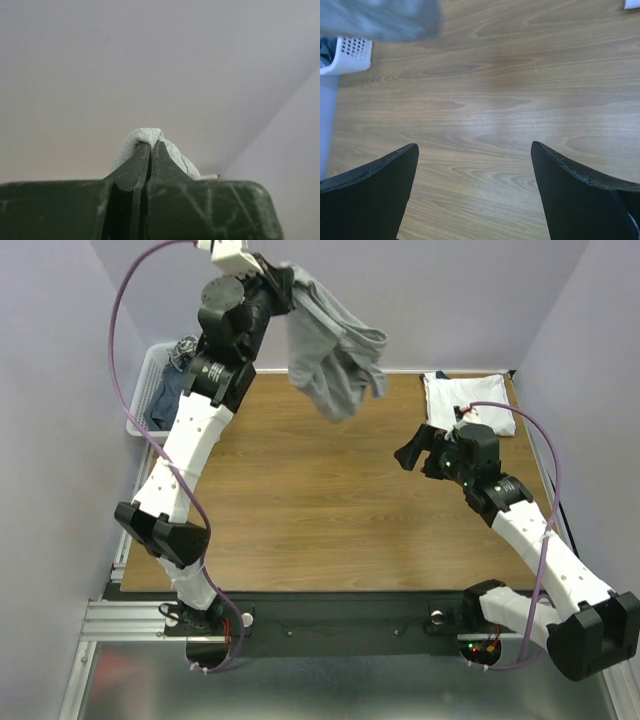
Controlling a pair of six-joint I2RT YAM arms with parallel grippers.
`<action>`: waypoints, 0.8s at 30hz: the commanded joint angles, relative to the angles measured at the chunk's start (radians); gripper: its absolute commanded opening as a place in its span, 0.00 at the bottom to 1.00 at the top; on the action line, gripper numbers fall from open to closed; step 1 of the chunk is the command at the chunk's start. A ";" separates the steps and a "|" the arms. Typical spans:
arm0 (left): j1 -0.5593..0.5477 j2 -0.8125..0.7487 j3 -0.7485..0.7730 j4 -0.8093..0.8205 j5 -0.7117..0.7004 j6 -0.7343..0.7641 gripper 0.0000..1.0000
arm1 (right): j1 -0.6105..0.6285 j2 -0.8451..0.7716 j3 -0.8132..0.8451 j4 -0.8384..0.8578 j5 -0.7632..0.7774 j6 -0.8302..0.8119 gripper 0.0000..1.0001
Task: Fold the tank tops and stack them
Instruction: Move the tank top to the center of the board
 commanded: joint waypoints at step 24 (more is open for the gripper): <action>-0.028 -0.219 -1.201 0.263 0.136 -0.436 0.48 | 0.022 0.175 -0.119 0.218 -0.043 0.068 0.99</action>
